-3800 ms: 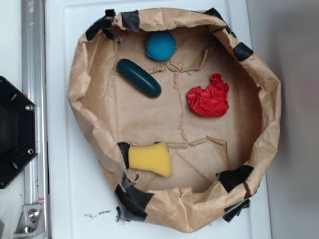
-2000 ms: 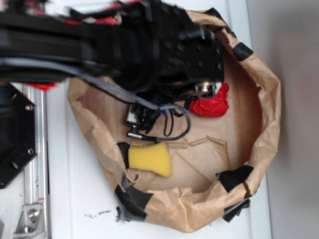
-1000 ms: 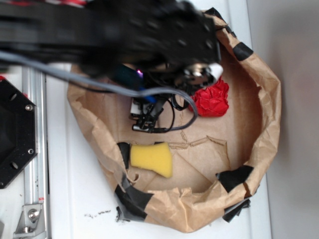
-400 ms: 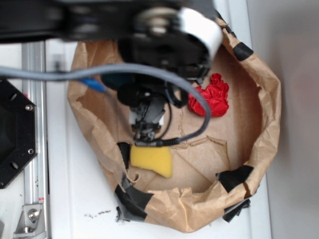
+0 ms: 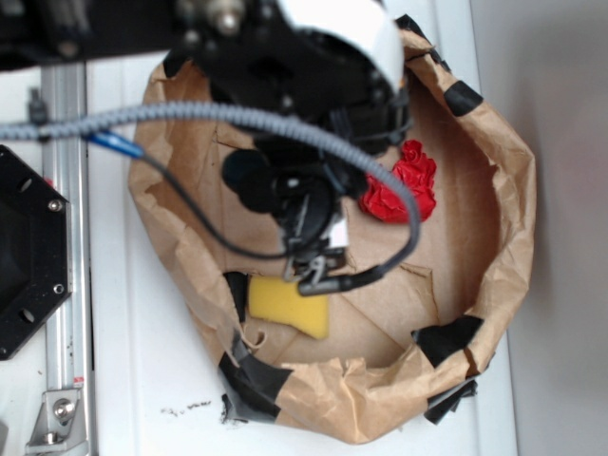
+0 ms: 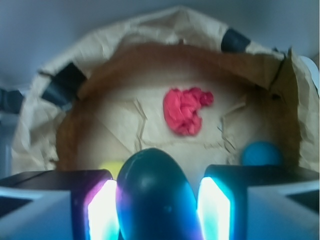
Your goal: Grab the plastic pickle.
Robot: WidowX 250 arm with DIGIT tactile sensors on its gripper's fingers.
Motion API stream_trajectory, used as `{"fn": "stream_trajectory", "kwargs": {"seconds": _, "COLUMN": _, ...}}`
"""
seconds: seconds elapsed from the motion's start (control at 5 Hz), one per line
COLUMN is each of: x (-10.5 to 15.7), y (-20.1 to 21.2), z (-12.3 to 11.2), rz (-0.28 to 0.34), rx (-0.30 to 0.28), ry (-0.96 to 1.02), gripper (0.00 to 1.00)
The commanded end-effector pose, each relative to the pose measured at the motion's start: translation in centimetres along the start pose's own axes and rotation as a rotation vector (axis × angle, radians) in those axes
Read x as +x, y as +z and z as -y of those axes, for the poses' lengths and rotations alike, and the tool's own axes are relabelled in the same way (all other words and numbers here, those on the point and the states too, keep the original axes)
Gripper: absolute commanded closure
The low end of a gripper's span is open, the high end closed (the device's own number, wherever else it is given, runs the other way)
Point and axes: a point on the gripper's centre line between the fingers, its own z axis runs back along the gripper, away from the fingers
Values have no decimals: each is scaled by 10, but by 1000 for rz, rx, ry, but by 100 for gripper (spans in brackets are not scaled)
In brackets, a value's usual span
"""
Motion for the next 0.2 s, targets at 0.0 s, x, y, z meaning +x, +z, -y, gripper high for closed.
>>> {"fn": "stream_trajectory", "kwargs": {"seconds": 0.0, "x": 0, "y": -1, "z": -2, "rz": -13, "rx": 114, "ry": 96, "gripper": 100}}
